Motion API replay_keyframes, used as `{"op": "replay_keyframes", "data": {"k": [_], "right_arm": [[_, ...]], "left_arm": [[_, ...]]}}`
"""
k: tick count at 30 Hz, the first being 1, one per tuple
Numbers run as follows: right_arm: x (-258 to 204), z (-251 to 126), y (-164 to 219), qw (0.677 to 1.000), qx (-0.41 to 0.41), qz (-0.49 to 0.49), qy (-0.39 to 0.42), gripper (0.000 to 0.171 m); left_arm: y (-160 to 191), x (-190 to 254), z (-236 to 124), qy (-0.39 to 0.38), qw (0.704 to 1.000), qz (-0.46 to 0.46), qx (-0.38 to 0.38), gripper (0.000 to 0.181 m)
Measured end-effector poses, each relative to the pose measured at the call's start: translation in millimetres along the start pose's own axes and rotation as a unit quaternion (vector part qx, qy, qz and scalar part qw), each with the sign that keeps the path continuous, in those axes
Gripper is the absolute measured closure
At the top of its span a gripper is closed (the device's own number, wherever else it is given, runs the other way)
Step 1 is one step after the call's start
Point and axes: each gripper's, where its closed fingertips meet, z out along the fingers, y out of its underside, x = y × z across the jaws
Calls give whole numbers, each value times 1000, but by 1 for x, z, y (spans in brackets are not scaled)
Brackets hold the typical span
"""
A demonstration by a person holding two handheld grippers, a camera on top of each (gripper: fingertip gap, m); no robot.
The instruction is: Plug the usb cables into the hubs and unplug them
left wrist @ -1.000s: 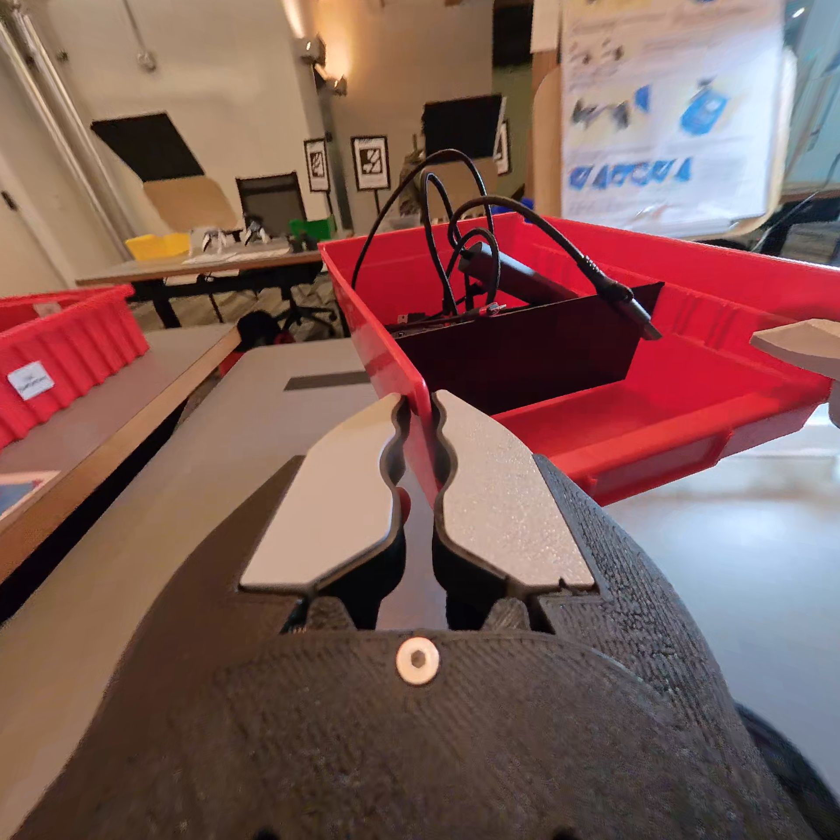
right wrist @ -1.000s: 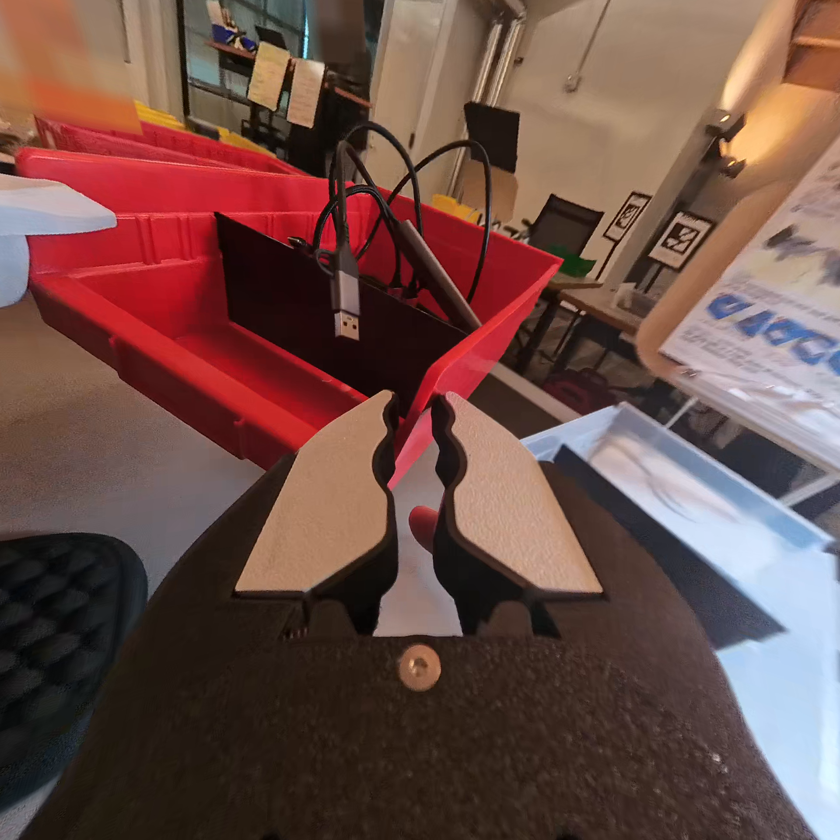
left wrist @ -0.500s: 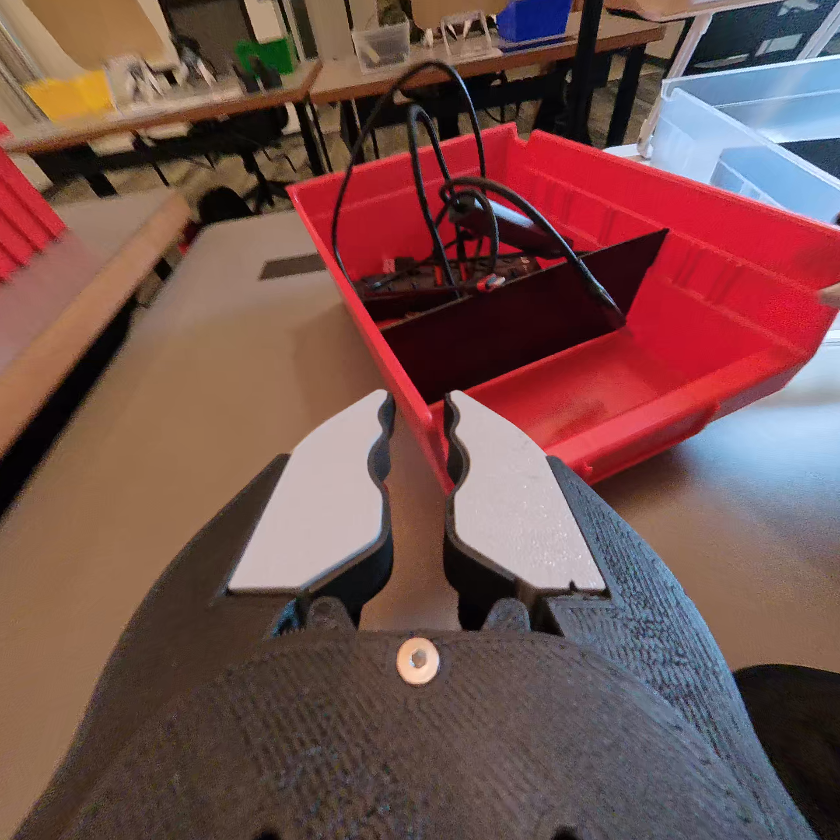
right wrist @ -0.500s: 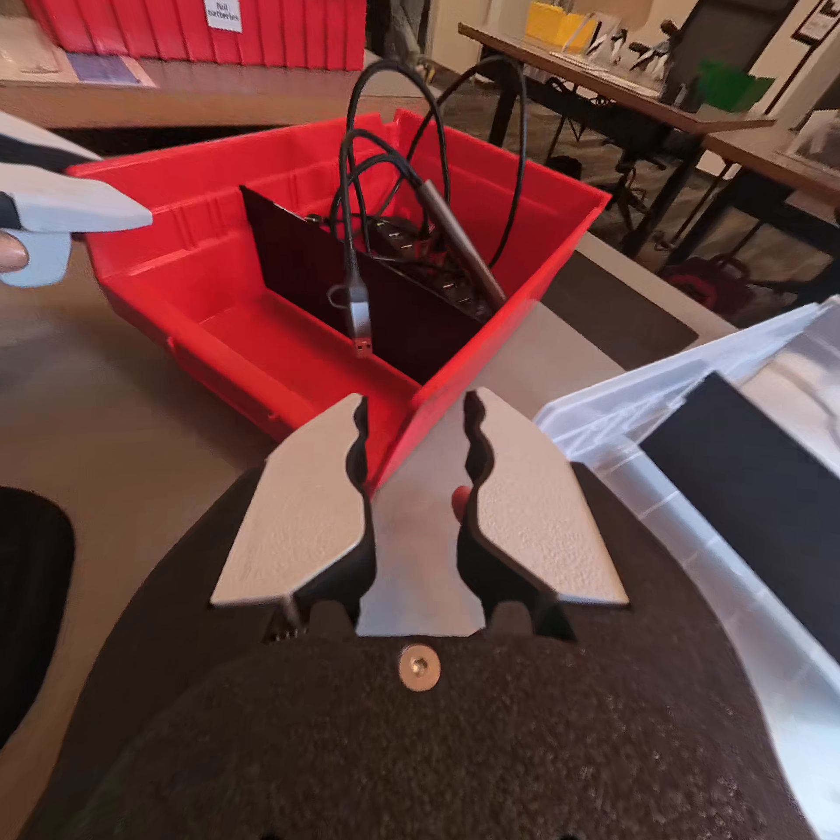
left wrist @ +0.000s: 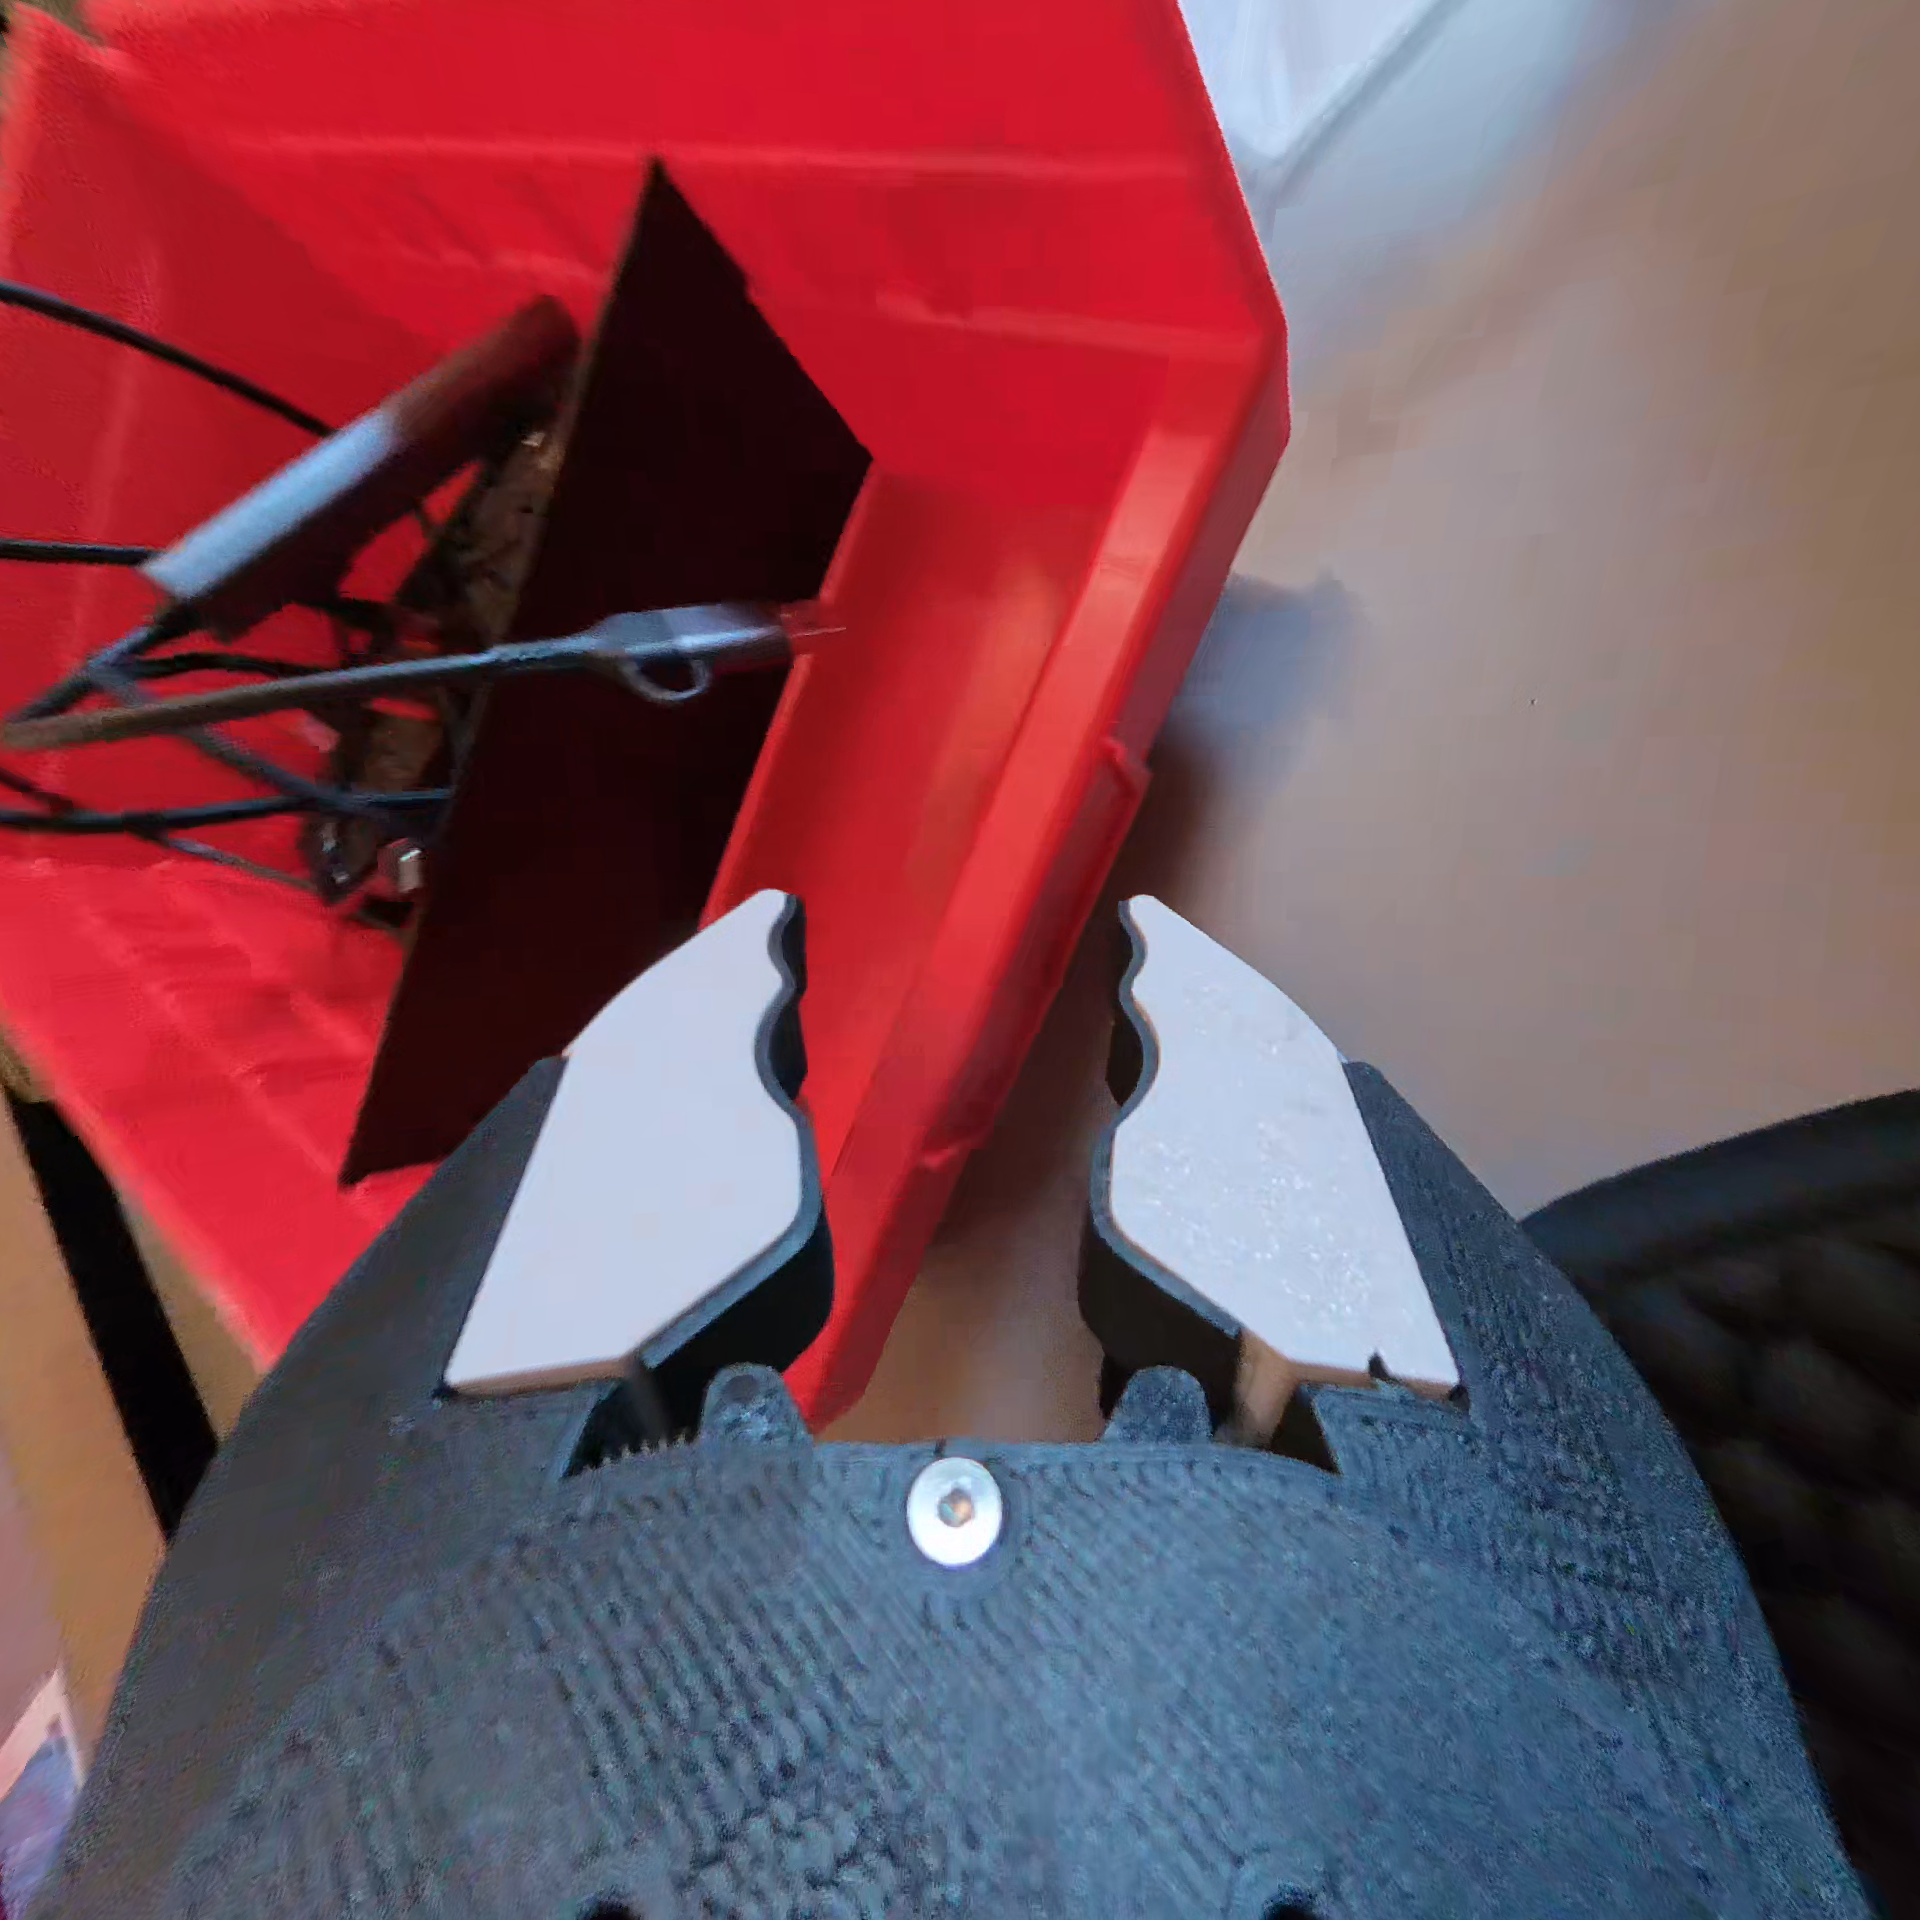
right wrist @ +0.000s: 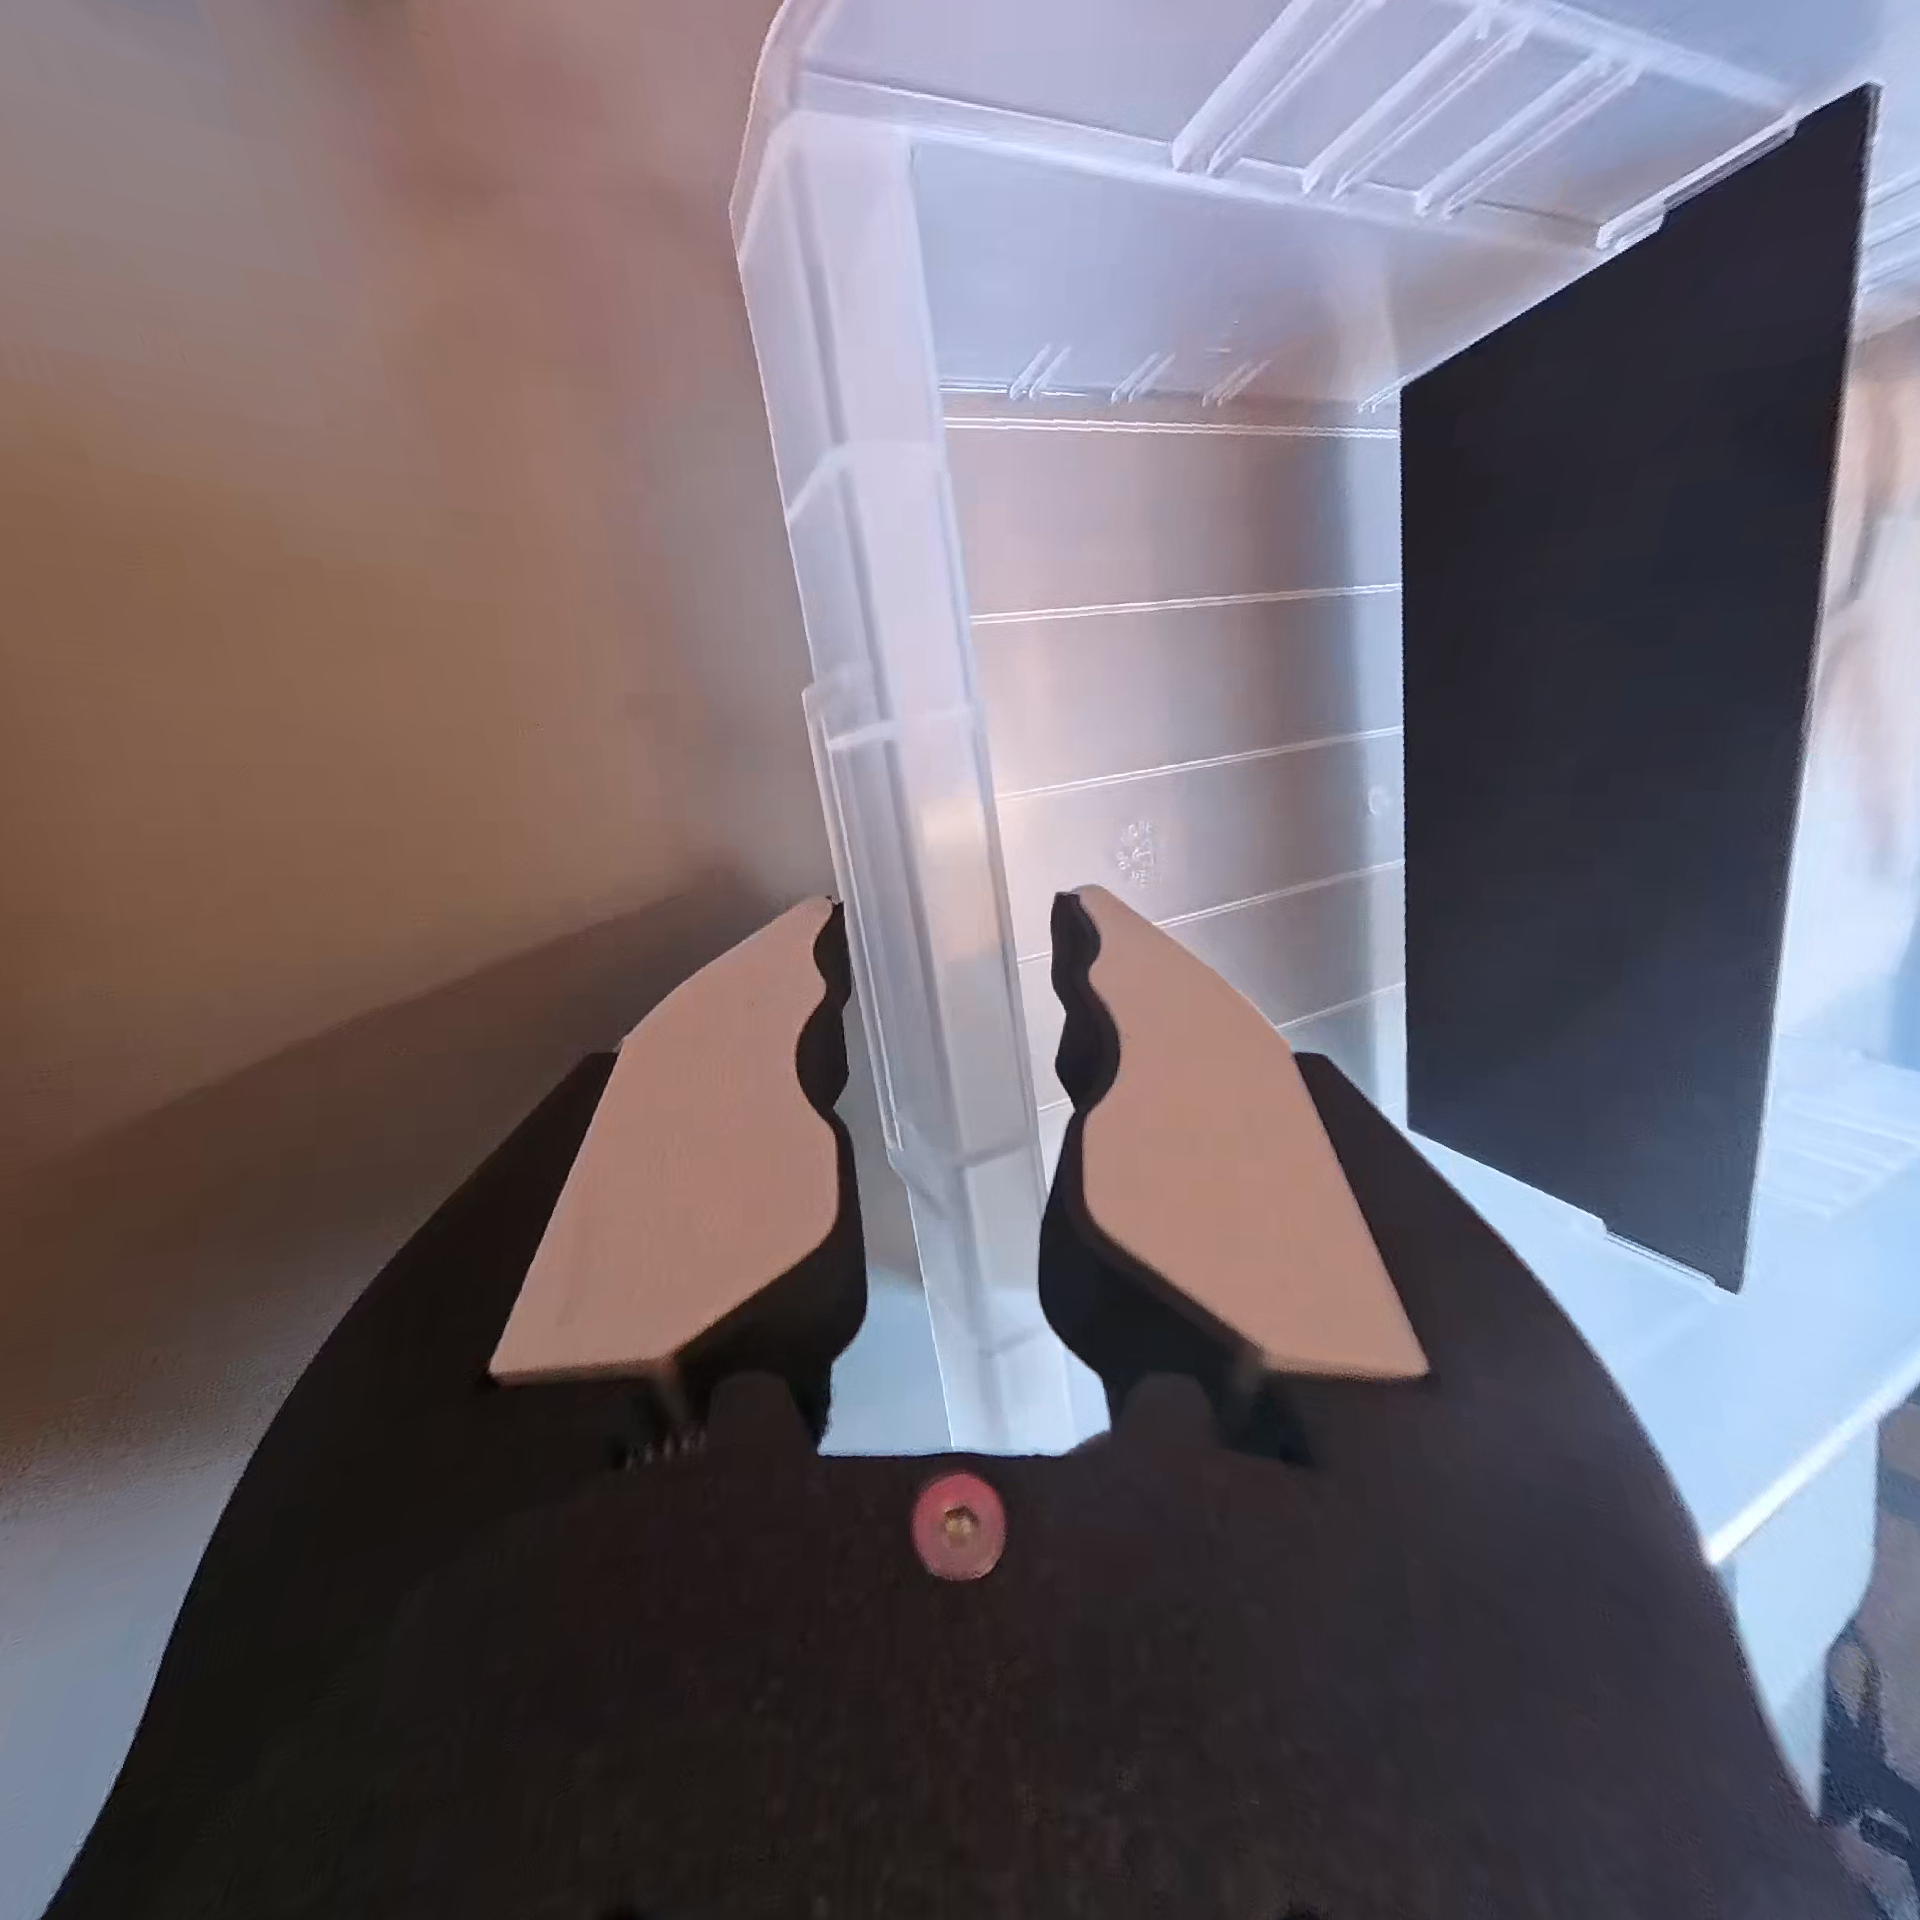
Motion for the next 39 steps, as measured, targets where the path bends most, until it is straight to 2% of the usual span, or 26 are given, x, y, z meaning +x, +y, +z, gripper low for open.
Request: {"op": "replay_keyframes", "data": {"k": [1,5,9,14,21,24,26,29,32,35,37,39], "right_arm": [[-4,-5,7,1000,1,2,1,133],[-14,-31,50,999,-16,9,34,136],[-11,-56,107,996,-40,12,79,139],[16,-72,169,992,-67,20,103,140],[69,-64,210,992,-68,6,102,140],[89,-58,215,991,-70,14,109,139],[98,-59,209,989,-58,44,126,133],[93,-77,168,982,66,123,127,122],[79,-103,130,955,191,183,132,122],[66,-120,108,923,272,234,136,123],[59,-124,99,907,303,263,131,124],[56,-123,95,897,319,277,131,124]], "left_arm": [[1,3,8,6,1000,11,-8,128],[-1,9,20,-8,995,96,-9,147],[-8,9,24,-28,992,124,12,148],[-14,7,30,-12,992,117,41,149],[-14,-13,41,-4,993,114,43,150],[-14,-27,49,-9,994,100,49,149],[-12,-34,50,-2,998,54,42,143],[-17,-36,39,11,997,-1,74,139],[-38,-49,10,16,988,-59,145,144],[-62,-80,-21,10,974,-109,199,144],[-73,-108,-29,-18,975,-107,194,145],[-81,-133,-22,-48,984,-76,154,145]]}}
